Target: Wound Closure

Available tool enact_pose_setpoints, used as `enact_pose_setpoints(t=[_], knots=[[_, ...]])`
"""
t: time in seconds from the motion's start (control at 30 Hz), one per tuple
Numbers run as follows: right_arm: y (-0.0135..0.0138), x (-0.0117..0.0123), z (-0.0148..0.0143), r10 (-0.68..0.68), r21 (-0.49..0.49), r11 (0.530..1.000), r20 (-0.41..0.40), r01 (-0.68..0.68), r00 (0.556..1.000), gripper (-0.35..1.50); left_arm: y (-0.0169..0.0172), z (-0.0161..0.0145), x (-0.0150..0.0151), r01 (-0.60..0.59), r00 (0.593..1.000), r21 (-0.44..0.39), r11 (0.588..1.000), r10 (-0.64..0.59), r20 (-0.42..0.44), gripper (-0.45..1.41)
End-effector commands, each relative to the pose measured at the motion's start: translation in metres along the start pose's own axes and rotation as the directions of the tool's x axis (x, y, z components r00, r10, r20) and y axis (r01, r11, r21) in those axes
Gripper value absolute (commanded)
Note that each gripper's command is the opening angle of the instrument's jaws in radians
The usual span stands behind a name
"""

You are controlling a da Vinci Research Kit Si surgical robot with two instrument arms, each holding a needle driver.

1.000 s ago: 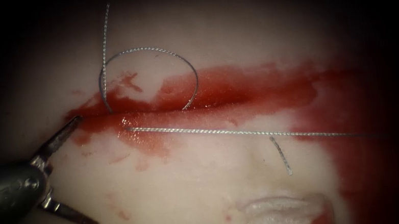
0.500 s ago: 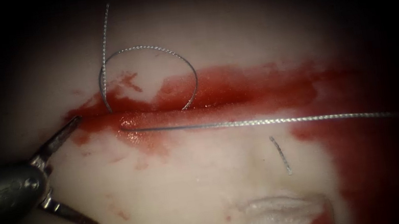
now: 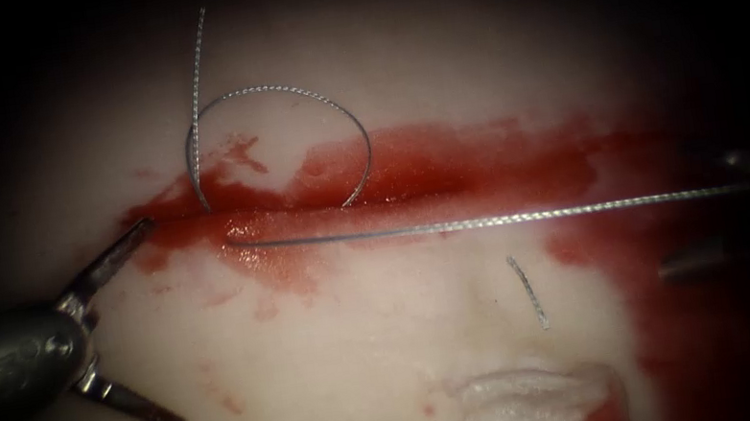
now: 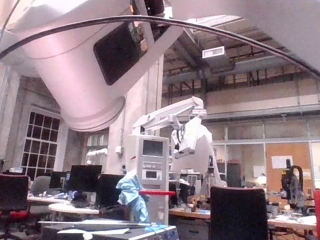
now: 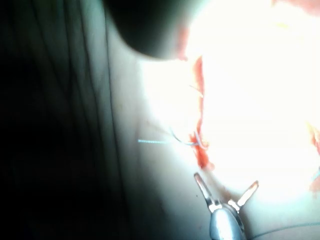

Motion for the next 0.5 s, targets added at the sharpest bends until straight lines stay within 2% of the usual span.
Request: enact_pose_setpoints(t=[0.03, 0.13, 0.23, 0.4, 0.5], knots=[[-0.0007, 0.0036, 0.0022, -0.032, 0.018, 0.999, -0.008, 0.032, 0.999, 1.01, 0.001, 0.0003, -0.0008, -0.003, 1.0, -0.005, 1.0, 0.003, 0.004, 1.04], [-0.002, 0.0059, 0.0046, -0.07, 0.046, 0.996, -0.01, 0.07, 0.997, 1.01, 0.0009, 0.0004, -0.0007, -0.004, 1.0, -0.006, 1.0, 0.004, 0.004, 1.04], [-0.0033, 0.0083, 0.0069, -0.116, 0.034, 0.993, -0.007, 0.116, 0.993, 1.03, 0.0009, 0.0004, -0.0007, -0.004, 1.0, -0.007, 1.0, 0.004, 0.003, 1.04], [-0.0038, 0.0114, 0.009, -0.202, 0.018, 0.979, 0.01, 0.201, 0.979, 0.73, 0.0009, 0.0004, -0.0007, -0.003, 1.0, -0.006, 1.0, 0.003, 0.001, 1.04], [-0.0034, 0.0128, 0.0096, -0.221, 0.02, 0.975, 0.032, 0.221, 0.975, 0.73, 0.0009, 0.0004, -0.0008, -0.003, 1.0, -0.006, 1.0, 0.003, 0.0, 1.04]])
